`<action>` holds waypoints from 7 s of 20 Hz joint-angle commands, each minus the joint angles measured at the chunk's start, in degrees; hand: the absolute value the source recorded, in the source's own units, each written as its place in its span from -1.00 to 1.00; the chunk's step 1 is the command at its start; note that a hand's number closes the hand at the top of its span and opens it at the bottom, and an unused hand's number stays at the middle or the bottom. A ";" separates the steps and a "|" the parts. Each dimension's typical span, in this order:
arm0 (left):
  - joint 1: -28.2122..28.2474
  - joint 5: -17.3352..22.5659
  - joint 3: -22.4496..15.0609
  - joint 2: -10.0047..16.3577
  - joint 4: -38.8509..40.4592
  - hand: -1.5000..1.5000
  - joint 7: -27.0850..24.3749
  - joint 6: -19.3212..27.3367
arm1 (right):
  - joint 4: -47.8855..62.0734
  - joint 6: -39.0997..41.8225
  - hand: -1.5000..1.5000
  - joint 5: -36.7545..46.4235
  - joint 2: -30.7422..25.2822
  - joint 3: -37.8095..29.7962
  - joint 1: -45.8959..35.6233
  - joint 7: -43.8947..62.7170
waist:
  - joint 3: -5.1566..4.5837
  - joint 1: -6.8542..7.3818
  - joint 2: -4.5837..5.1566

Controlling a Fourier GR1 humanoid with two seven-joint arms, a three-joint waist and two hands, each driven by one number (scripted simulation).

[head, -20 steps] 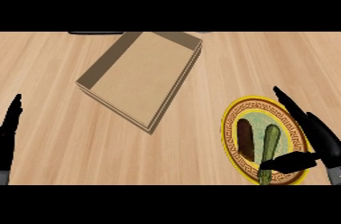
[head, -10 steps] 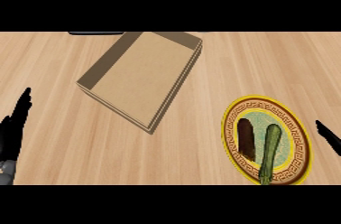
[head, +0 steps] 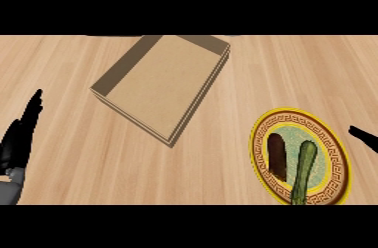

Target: Pick the squash from the plate and place it in the cardboard box

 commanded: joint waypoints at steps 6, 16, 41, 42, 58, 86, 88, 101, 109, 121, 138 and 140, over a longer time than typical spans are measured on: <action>-2.02 -1.63 -0.44 -2.32 2.33 0.00 0.30 -0.75 | -5.40 15.21 -1.00 6.73 -0.39 10.47 -9.73 20.76 | 0.00 0.25 0.08; 0.69 -4.48 3.90 -2.92 -1.62 0.00 1.18 -2.71 | 7.00 22.75 -1.00 17.02 12.55 11.43 -20.51 22.84 | 0.09 -0.13 -0.11; 0.24 -12.44 11.62 -9.24 1.56 0.00 -2.30 -8.08 | -5.65 35.11 -1.00 26.89 26.51 4.39 -15.08 28.00 | 0.07 -0.44 -0.13; 2.76 -11.09 11.86 -7.70 -3.55 0.00 1.10 -9.60 | -7.46 39.16 -1.00 24.99 25.20 3.93 -14.76 30.51 | 0.07 -0.29 -0.21; 3.32 -11.72 15.17 -8.65 -6.43 0.00 3.00 -13.15 | 2.69 18.52 1.00 44.48 33.32 9.29 -15.98 25.10 | 0.09 -0.09 -0.15; 1.01 -14.98 15.45 -10.74 -2.26 0.00 0.90 -12.36 | 32.02 -11.34 1.00 41.69 41.30 -6.97 -58.66 -4.66 | 0.08 0.47 -0.07; -2.17 -14.99 15.15 -11.52 -1.34 0.00 2.97 -12.16 | 33.69 -7.44 1.00 39.39 43.57 -8.17 -63.29 -2.23 | 0.07 0.37 -0.03; 1.33 -15.93 14.64 -12.05 -4.53 0.00 1.24 -12.86 | 52.18 -7.97 1.00 32.44 52.90 -16.91 -82.60 6.16 | 0.07 1.62 0.30; -4.40 -15.34 14.97 -10.87 -0.72 0.00 0.94 -15.10 | 67.43 -15.90 1.00 28.44 55.79 -15.36 -89.95 7.46 | -0.01 4.54 1.19; -7.98 -17.46 11.59 -14.50 1.16 0.00 0.84 -13.84 | 78.86 -21.92 -1.00 25.44 55.83 -15.76 -89.60 11.40 | -0.06 8.45 2.52; -7.56 -17.71 12.46 -14.33 0.89 0.00 1.02 -13.09 | 74.20 -29.93 -1.00 14.63 55.83 -25.72 -88.59 -2.70 | 0.08 6.38 2.61; -7.56 -18.06 12.01 -14.33 0.05 0.00 1.89 -13.26 | 74.21 -29.37 -1.00 12.32 55.82 -27.75 -90.48 -2.04 | 0.09 6.41 2.20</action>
